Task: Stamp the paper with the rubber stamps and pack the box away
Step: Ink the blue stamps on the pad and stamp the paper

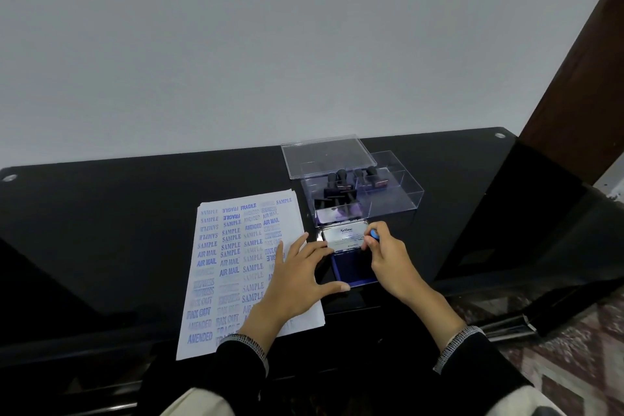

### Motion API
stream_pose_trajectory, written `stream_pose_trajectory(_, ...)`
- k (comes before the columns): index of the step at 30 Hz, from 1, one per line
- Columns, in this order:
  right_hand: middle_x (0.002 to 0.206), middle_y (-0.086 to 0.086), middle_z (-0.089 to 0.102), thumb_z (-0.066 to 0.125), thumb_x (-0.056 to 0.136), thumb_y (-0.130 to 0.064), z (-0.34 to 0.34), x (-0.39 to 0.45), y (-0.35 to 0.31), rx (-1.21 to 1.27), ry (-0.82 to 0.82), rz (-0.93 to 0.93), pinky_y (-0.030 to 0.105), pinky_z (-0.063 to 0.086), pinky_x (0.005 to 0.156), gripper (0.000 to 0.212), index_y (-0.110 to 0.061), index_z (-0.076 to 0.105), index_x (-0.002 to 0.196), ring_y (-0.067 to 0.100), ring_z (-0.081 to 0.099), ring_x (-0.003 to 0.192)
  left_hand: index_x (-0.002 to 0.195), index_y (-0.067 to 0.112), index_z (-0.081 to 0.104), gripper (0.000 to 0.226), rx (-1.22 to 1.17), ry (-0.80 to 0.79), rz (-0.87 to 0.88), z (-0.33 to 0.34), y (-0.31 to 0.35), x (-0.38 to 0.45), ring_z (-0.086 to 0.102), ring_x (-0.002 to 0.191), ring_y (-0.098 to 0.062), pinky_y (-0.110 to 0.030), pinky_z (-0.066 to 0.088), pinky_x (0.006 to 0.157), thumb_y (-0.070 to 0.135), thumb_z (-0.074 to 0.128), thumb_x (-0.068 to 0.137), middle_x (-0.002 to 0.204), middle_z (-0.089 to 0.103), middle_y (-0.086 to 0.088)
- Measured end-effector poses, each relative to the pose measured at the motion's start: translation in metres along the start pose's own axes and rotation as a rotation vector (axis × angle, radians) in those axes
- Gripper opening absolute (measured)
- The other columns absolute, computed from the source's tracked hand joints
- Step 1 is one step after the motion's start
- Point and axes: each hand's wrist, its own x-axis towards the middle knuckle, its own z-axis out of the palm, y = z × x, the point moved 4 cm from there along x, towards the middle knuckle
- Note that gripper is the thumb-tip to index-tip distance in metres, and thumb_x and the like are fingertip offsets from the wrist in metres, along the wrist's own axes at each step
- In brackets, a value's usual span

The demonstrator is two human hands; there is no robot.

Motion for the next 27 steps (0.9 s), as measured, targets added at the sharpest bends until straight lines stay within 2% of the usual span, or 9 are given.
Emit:
stream_pose_trajectory(4,0.089,0.008,0.057,0.036,0.100,-0.007,0.002,0.001,-0.001,-0.032,-0.005,0.004,0.014,0.040,0.059,0.014,-0.018,0.041,0.093,0.007,0.046,0.067,0.134,0.036,0.048,0.075,-0.089,0.100,-0.036,-0.012,-0.014,-0.004,0.009,0.144,-0.003,-0.042,-0.009,0.117,0.080,0.033,0.077,0.146,0.036,0.021)
stream_pose_trajectory(7,0.095,0.005,0.052,0.035,0.094,0.008,0.006,0.000,-0.002,-0.085,-0.032,0.001,0.009,0.042,0.063,0.023,-0.015,0.037,0.093,-0.004,0.045,0.071,0.128,0.032,0.054,0.048,-0.070,0.242,-0.141,-0.024,-0.040,-0.011,0.021,0.143,-0.007,-0.042,-0.001,0.118,0.059,0.037,0.092,0.143,0.044,0.016)
stream_pose_trajectory(10,0.098,0.005,0.048,0.033,0.088,0.016,0.010,-0.002,-0.003,-0.131,-0.032,-0.016,0.008,0.043,0.059,0.031,-0.015,0.034,0.093,-0.003,0.047,0.075,0.122,0.026,0.058,0.028,-0.047,0.395,-0.266,-0.038,-0.070,-0.021,0.036,0.136,-0.016,-0.050,0.015,0.118,0.037,0.049,0.097,0.137,0.050,0.007)
stream_pose_trajectory(13,0.097,0.014,0.055,0.035,0.086,0.016,0.015,-0.003,0.000,-0.158,-0.002,-0.020,0.019,0.047,0.057,0.028,-0.012,0.034,0.091,0.012,0.058,0.089,0.122,0.020,0.060,0.029,-0.015,0.476,-0.405,-0.052,-0.097,-0.032,0.042,0.132,-0.021,-0.052,0.025,0.114,0.029,0.055,0.095,0.136,0.052,-0.001)
stream_pose_trajectory(16,0.092,0.019,0.054,0.036,0.083,0.018,0.019,-0.002,0.003,-0.164,0.008,-0.021,0.033,0.044,0.053,0.030,-0.011,0.034,0.090,0.021,0.059,0.084,0.127,0.018,0.058,0.036,-0.020,0.489,-0.570,-0.058,-0.115,-0.043,0.035,0.136,-0.026,-0.052,0.022,0.115,0.030,0.057,0.093,0.143,0.045,-0.006)
stream_pose_trajectory(20,0.095,0.009,0.052,0.034,0.085,0.018,0.015,0.000,0.001,-0.139,-0.008,-0.001,0.023,0.046,0.060,0.032,-0.013,0.034,0.095,0.012,0.055,0.099,0.130,0.016,0.052,0.041,-0.097,0.510,-0.699,-0.059,-0.123,-0.054,0.034,0.133,-0.030,-0.049,0.027,0.112,0.031,0.058,0.093,0.144,0.041,-0.008)
stream_pose_trajectory(22,0.094,0.008,0.051,0.034,0.083,0.019,0.016,0.000,0.001,-0.155,-0.015,-0.006,0.017,0.044,0.054,0.033,-0.013,0.034,0.093,0.012,0.053,0.095,0.131,0.015,0.053,0.042,-0.071,0.519,-0.724,-0.060,-0.123,-0.056,0.037,0.129,-0.031,-0.048,0.028,0.109,0.031,0.058,0.092,0.141,0.043,-0.009)
stream_pose_trajectory(24,0.090,0.012,0.051,0.035,0.082,0.019,0.018,-0.002,0.002,-0.183,0.000,-0.030,0.017,0.042,0.050,0.032,-0.012,0.034,0.090,0.018,0.055,0.085,0.131,0.015,0.053,0.043,-0.052,0.528,-0.749,-0.062,-0.121,-0.055,0.039,0.126,-0.032,-0.048,0.029,0.107,0.031,0.059,0.091,0.140,0.046,-0.009)
stream_pose_trajectory(27,0.095,0.009,0.049,0.040,0.081,0.019,0.022,-0.004,0.003,-0.207,0.019,-0.076,0.018,0.046,0.056,0.032,-0.011,0.036,0.090,0.020,0.059,0.097,0.131,0.015,0.053,0.043,-0.060,0.531,-0.775,-0.064,-0.119,-0.053,0.041,0.124,-0.032,-0.047,0.031,0.105,0.031,0.058,0.091,0.138,0.048,-0.009)
